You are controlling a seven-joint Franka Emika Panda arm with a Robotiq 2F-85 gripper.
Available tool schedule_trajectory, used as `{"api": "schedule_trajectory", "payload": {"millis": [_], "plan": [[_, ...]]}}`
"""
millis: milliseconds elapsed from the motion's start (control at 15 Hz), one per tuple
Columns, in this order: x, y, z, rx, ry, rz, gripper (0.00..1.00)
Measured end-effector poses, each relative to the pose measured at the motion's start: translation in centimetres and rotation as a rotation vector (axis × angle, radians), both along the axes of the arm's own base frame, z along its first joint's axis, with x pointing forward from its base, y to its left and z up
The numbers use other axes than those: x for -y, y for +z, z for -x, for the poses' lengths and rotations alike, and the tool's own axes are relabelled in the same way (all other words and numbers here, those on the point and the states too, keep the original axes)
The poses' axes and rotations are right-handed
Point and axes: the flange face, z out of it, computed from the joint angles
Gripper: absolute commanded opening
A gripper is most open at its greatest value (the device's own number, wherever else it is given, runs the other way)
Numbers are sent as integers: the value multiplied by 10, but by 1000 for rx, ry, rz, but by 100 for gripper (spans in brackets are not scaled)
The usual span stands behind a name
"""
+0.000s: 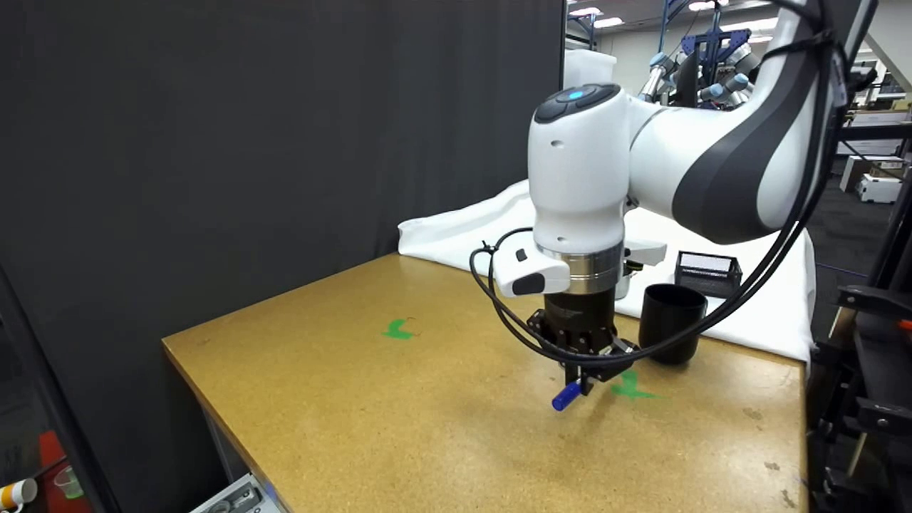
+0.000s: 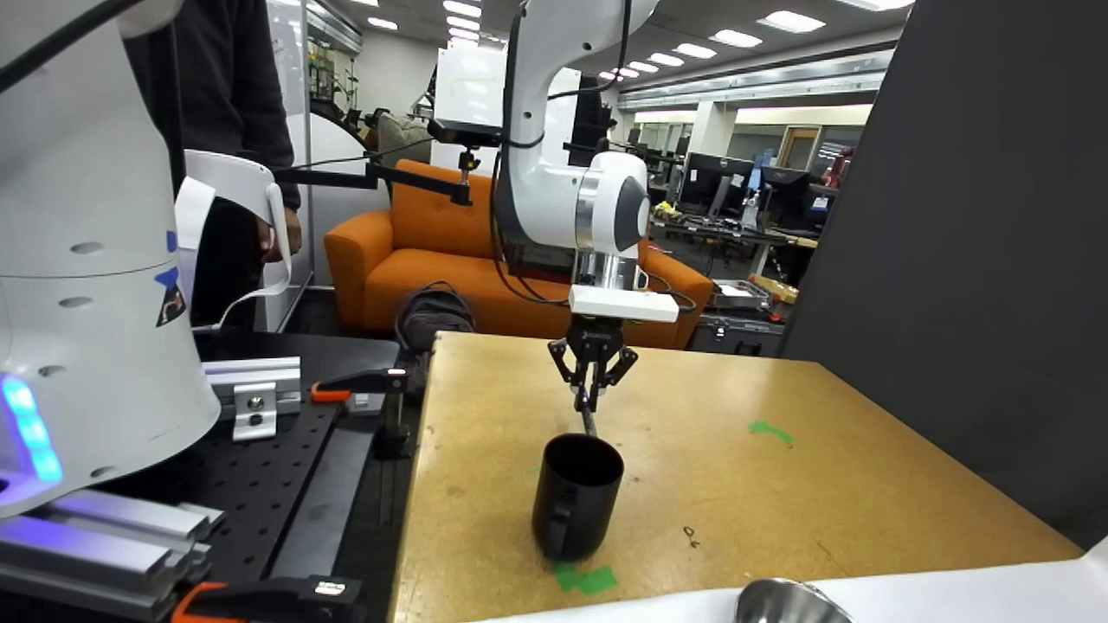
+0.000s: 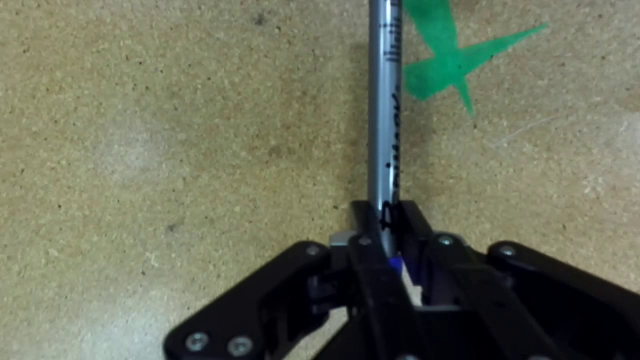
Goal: Put the marker in the black cup
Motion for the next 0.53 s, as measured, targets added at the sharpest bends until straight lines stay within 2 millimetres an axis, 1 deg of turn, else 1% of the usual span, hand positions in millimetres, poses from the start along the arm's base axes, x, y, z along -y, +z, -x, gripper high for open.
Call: {"api": "schedule_trajectory", "payload": {"millis": [133,267,400,533], "plan": [[-15,19,1,21,3,1,4],[-24,44,0,44,-7,4,4],[-25,70,0,65,-28,-3,4],[-18,95,2,71,-51,-23,4]]}}
